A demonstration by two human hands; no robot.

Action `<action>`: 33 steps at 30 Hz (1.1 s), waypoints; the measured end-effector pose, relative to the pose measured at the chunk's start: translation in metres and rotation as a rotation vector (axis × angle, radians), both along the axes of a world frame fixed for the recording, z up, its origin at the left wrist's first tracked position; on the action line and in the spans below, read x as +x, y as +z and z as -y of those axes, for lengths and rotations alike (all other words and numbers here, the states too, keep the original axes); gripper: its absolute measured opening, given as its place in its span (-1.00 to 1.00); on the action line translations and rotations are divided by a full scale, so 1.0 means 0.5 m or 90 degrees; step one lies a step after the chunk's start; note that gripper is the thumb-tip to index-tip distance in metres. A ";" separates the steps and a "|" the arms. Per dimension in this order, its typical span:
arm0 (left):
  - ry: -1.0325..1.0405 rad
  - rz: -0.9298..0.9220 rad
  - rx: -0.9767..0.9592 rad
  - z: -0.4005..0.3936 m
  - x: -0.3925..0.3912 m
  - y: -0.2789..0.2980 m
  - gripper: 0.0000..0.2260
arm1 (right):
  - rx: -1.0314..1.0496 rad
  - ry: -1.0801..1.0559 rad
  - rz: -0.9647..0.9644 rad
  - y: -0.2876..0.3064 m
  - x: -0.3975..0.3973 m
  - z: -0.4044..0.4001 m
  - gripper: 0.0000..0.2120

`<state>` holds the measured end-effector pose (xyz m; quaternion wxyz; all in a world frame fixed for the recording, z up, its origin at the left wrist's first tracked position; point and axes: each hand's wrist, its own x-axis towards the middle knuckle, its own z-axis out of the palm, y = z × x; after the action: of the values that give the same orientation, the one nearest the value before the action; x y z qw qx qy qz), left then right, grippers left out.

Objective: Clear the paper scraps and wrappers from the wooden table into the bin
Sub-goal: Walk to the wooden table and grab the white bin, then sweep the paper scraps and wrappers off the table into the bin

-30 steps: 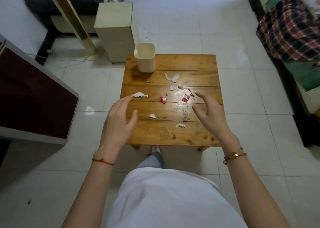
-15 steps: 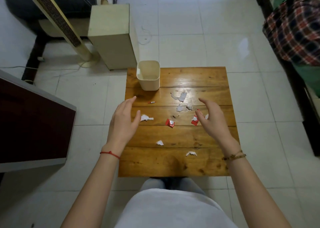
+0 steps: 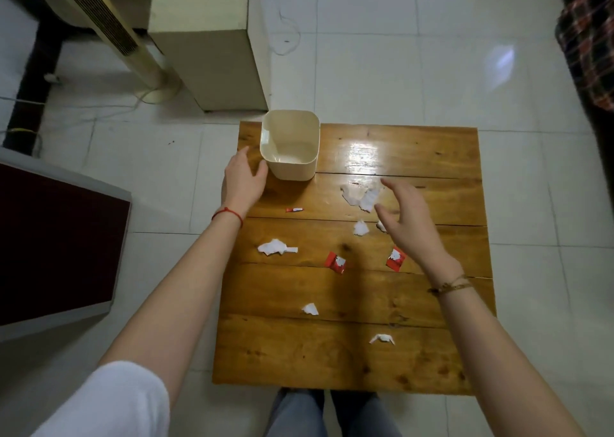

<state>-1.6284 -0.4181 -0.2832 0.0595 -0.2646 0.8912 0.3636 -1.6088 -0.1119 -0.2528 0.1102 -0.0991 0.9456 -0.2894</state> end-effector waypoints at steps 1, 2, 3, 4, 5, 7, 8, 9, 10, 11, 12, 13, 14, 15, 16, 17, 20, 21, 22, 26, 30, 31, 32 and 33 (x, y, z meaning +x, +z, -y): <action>0.002 0.013 0.012 0.002 -0.020 -0.021 -0.48 | 0.000 0.004 -0.001 -0.020 -0.007 0.002 -0.55; 0.005 0.025 0.028 0.004 -0.040 -0.041 -0.46 | 0.000 0.006 -0.003 -0.040 -0.014 0.005 -0.55; 0.009 0.040 0.044 0.006 -0.057 -0.060 -0.45 | -0.001 0.008 -0.003 -0.059 -0.018 0.008 -0.56; 0.013 0.051 0.060 0.007 -0.069 -0.075 -0.45 | -0.001 0.010 -0.004 -0.074 -0.020 0.010 -0.56; 0.015 0.056 0.073 0.009 -0.078 -0.089 -0.47 | -0.001 0.013 -0.002 -0.087 -0.021 0.012 -0.57; 0.028 0.050 0.100 0.010 -0.096 -0.120 -0.53 | -0.005 0.013 0.010 -0.118 -0.022 0.016 -0.57; 0.036 0.047 0.115 0.010 -0.103 -0.134 -0.58 | -0.007 0.009 0.018 -0.131 -0.021 0.017 -0.56; 0.047 0.045 0.130 0.010 -0.109 -0.145 -0.61 | -0.008 0.005 0.027 -0.142 -0.019 0.017 -0.56; 0.060 0.044 0.144 0.011 -0.115 -0.155 -0.63 | -0.009 0.002 0.034 -0.153 -0.017 0.018 -0.56; 0.072 0.043 0.158 0.011 -0.121 -0.162 -0.65 | -0.010 0.002 0.038 -0.161 -0.016 0.019 -0.56; 0.086 0.042 0.170 0.011 -0.126 -0.168 -0.66 | -0.010 0.004 0.038 -0.168 -0.015 0.019 -0.56; 0.095 0.042 0.178 0.011 -0.130 -0.172 -0.67 | -0.011 0.004 0.038 -0.173 -0.016 0.021 -0.56; 0.100 0.040 0.181 0.011 -0.134 -0.176 -0.68 | -0.011 0.002 0.039 -0.178 -0.015 0.022 -0.56; 0.102 0.038 0.181 0.010 -0.136 -0.179 -0.69 | -0.010 0.001 0.040 -0.183 -0.015 0.024 -0.56; 0.106 0.033 0.180 0.009 -0.136 -0.180 -0.69 | -0.008 0.001 0.038 -0.186 -0.014 0.025 -0.57; 0.114 0.027 0.183 0.007 -0.133 -0.179 -0.70 | -0.007 0.002 0.036 -0.190 -0.014 0.025 -0.57; 0.150 0.005 0.194 0.000 -0.115 -0.173 -0.70 | -0.006 0.004 0.031 -0.195 -0.009 0.025 -0.59; 0.160 -0.001 0.194 -0.003 -0.104 -0.169 -0.70 | -0.007 0.005 0.030 -0.196 -0.007 0.025 -0.59; 0.167 -0.006 0.193 -0.005 -0.090 -0.164 -0.70 | -0.008 0.006 0.029 -0.197 -0.003 0.024 -0.59; 0.162 -0.012 0.170 -0.014 -0.009 -0.136 -0.72 | -0.003 0.018 0.037 -0.198 0.016 0.023 -0.56; 0.152 -0.003 0.156 -0.030 0.096 -0.107 -0.72 | 0.003 0.039 0.064 -0.200 0.049 0.025 -0.52; 0.150 0.002 0.149 -0.035 0.124 -0.101 -0.72 | 0.007 0.048 0.072 -0.203 0.059 0.026 -0.51; 0.150 0.008 0.142 -0.040 0.153 -0.095 -0.72 | 0.013 0.058 0.081 -0.206 0.070 0.026 -0.50; 0.151 0.014 0.135 -0.046 0.182 -0.089 -0.72 | 0.018 0.070 0.088 -0.210 0.081 0.025 -0.50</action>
<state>-1.5374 -0.3951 -0.3278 0.0537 -0.3642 0.8096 0.4572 -1.5681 -0.1244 -0.3579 0.1926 -0.1290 0.9329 -0.2755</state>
